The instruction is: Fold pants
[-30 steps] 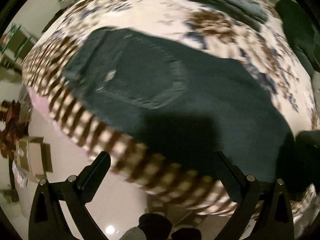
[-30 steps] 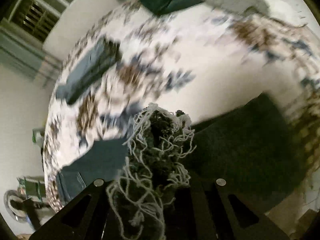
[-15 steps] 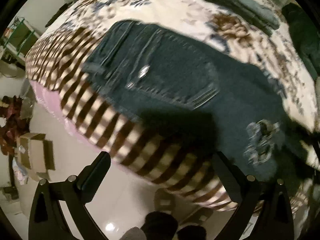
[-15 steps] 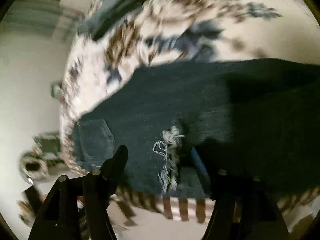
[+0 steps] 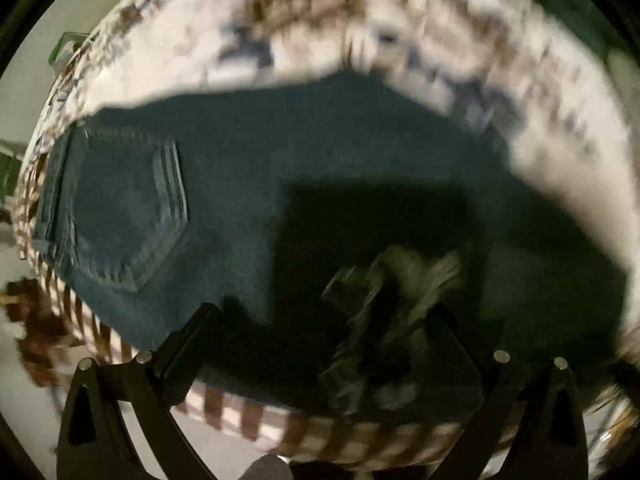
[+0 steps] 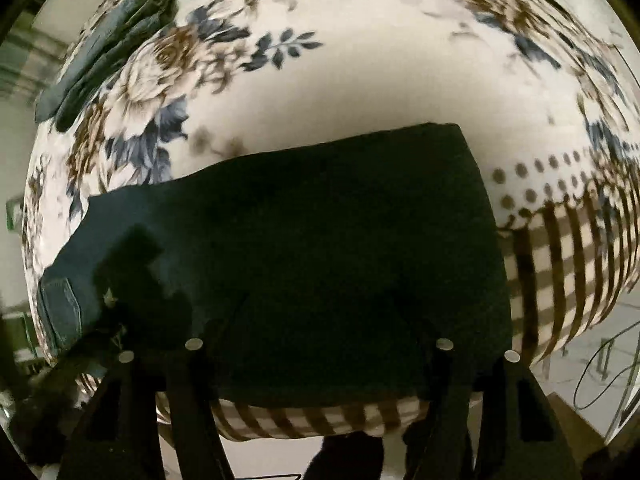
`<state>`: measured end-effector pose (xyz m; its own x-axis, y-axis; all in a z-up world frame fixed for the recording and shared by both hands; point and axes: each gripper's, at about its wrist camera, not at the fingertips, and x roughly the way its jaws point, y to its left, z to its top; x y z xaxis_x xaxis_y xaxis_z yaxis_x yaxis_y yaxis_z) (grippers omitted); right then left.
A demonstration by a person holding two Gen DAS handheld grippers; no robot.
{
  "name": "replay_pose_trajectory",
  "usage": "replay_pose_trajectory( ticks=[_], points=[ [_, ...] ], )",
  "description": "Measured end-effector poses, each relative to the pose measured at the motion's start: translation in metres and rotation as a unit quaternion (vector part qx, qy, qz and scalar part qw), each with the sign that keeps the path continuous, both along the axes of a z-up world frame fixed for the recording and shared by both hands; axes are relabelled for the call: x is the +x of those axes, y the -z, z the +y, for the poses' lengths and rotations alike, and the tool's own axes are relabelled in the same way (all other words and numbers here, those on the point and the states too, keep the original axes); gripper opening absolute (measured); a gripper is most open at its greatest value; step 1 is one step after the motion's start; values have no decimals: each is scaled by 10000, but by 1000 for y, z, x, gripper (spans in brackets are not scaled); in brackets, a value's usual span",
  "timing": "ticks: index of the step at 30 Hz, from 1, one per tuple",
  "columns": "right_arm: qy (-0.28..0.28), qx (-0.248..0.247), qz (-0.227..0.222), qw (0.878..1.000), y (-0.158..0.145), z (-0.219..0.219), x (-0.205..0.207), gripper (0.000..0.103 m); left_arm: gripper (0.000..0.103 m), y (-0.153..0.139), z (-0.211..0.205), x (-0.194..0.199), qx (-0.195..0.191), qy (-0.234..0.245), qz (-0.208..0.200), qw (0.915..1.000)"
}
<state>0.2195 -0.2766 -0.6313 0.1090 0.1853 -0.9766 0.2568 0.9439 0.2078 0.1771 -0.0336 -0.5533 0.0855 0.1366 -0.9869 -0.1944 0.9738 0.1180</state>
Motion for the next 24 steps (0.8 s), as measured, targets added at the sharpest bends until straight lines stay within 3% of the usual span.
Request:
replay_pose_trajectory(
  ticks=[3,5,8,13,15,19,24],
  points=[
    [-321,-101,68,9994,3,8,-1,67,103,3,18,-24,-93,-41,-27,9999],
    [-385,-98,123,9991,8,10,-5,67,103,-2,30,-38,-9,-173,38,9998],
    [-332,-70,115,9994,8,14,-6,67,103,-12,43,-47,-229,-500,98,9984],
    [-466,294,135,9984,12,27,-7,67,103,-41,29,-31,-564,-616,-398,9957],
    [-698,119,242,9972,21,37,-8,67,103,-33,8,-18,-320,-322,-349,9984],
    [-1055,-290,293,9936,28,46,-15,67,103,3,-5,-19,183,-49,129,9997],
    [-1155,-601,365,9908,33,53,-22,67,103,11,15,-29,-308,-482,134,9983]
  ],
)
